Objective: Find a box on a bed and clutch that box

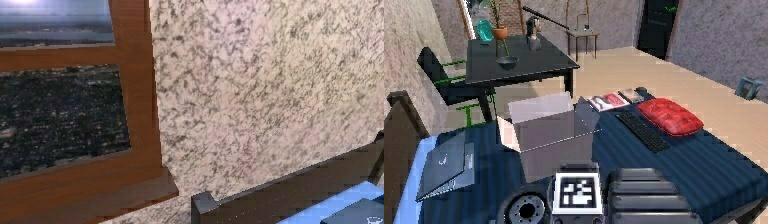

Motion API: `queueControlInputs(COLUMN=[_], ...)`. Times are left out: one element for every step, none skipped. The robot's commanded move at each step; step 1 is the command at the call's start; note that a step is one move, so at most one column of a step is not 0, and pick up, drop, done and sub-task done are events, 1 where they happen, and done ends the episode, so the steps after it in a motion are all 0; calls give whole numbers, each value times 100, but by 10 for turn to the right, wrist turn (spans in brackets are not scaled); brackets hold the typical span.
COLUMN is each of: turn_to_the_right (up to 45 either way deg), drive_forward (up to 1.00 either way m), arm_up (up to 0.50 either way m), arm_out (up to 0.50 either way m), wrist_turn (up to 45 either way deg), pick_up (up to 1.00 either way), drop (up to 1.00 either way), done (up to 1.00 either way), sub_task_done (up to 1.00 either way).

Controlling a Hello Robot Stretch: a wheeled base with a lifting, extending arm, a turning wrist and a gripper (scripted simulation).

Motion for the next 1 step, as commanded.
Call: queueControlInputs(turn_to_the_right=[0], drive_forward=[0], arm_up=[0], arm_out=[46], wrist_turn=[0], pick_up=[0], drop=[0], done=[0], sub_task_done=[0])
